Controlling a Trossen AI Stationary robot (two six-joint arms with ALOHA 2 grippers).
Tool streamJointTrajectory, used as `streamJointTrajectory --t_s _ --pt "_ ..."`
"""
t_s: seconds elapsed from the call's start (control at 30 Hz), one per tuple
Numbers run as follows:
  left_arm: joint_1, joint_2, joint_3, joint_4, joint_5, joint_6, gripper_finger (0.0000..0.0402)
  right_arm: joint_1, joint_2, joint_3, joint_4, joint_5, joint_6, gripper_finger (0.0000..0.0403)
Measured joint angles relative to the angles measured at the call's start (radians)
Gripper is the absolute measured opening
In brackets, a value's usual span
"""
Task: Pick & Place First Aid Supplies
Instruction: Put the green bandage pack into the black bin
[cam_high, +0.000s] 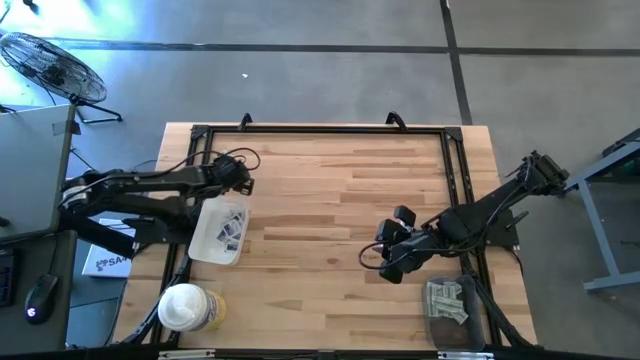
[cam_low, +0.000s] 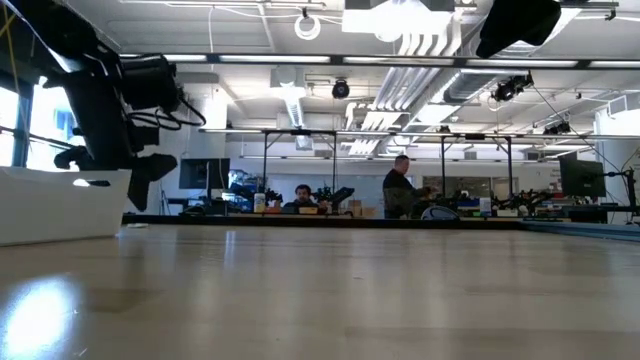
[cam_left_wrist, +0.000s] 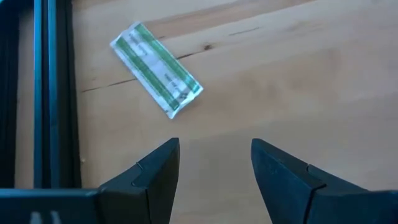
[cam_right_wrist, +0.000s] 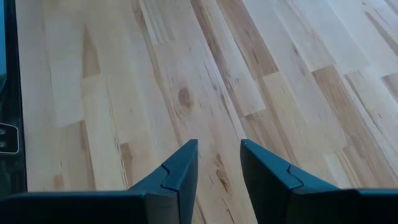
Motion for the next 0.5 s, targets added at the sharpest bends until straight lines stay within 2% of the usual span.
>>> streamJointTrajectory --t_s 0.3,0.5 --pt "0.086 0.158 -0.017 0.226 -0.006 0.08 0.0195 0.0 0.0 0.0 0.0 0.001 0.0 0.0114" --pt "0.172 0.23 -0.017 0.314 -0.063 0.086 0.0195 0.0 0.0 0.0 0.0 0.001 -0.003 0.0114"
